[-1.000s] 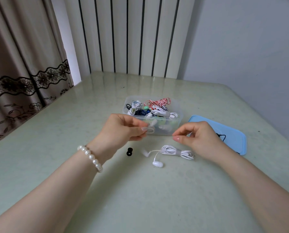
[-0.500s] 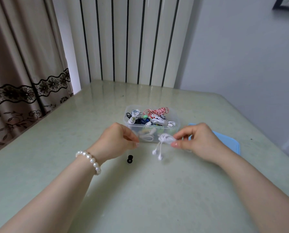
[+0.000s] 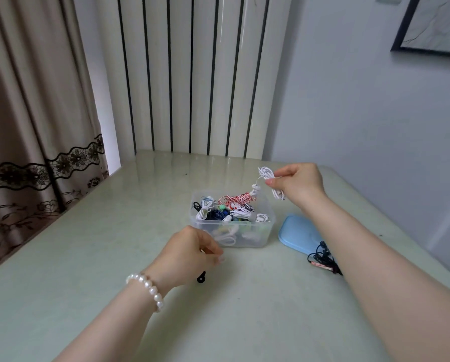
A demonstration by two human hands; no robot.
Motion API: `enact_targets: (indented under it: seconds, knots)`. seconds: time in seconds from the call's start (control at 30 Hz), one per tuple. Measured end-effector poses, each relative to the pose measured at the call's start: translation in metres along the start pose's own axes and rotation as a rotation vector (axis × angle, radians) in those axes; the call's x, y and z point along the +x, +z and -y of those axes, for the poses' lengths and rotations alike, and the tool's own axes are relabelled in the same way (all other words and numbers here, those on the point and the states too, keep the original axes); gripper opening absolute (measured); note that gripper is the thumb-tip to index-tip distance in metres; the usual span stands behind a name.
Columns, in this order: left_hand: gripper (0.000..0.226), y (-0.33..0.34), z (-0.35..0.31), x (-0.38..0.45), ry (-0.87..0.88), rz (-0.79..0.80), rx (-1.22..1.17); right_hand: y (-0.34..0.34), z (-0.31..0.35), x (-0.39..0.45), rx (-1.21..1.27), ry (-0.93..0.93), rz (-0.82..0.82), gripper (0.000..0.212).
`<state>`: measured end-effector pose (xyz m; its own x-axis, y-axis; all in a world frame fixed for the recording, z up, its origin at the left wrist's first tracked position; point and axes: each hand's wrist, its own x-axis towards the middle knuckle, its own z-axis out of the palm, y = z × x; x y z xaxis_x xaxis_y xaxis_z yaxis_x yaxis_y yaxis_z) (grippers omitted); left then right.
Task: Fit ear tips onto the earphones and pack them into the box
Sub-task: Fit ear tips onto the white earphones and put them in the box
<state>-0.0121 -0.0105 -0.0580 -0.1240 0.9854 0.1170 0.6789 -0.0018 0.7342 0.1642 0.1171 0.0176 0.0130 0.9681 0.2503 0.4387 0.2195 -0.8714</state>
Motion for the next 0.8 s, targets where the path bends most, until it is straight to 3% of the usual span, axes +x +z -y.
enact_targets:
  seconds: [0.3, 0.43, 0.53, 0.67, 0.8]
  knots:
    - [0.007, 0.003, 0.004, 0.001, 0.015, 0.008, -0.02, 0.034, -0.02, 0.013, -0.154, 0.029, 0.038, 0.022]
    - [0.008, 0.004, 0.003, 0.001, 0.019, 0.015, -0.016, 0.043, -0.025, 0.013, -0.322, -0.07, 0.027, 0.013]
    - [0.009, 0.005, 0.002, 0.0, 0.025, 0.017, -0.012, 0.048, -0.023, 0.006, -0.585, -0.198, 0.056, 0.007]
    - [0.01, 0.006, 0.001, -0.001, 0.008, 0.028, -0.007, 0.054, -0.013, -0.005, -0.876, -0.323, 0.144, 0.021]
    - [0.01, 0.008, 0.001, -0.002, 0.011, 0.056, 0.021, 0.057, -0.013, -0.009, -0.908, -0.271, 0.329, 0.035]
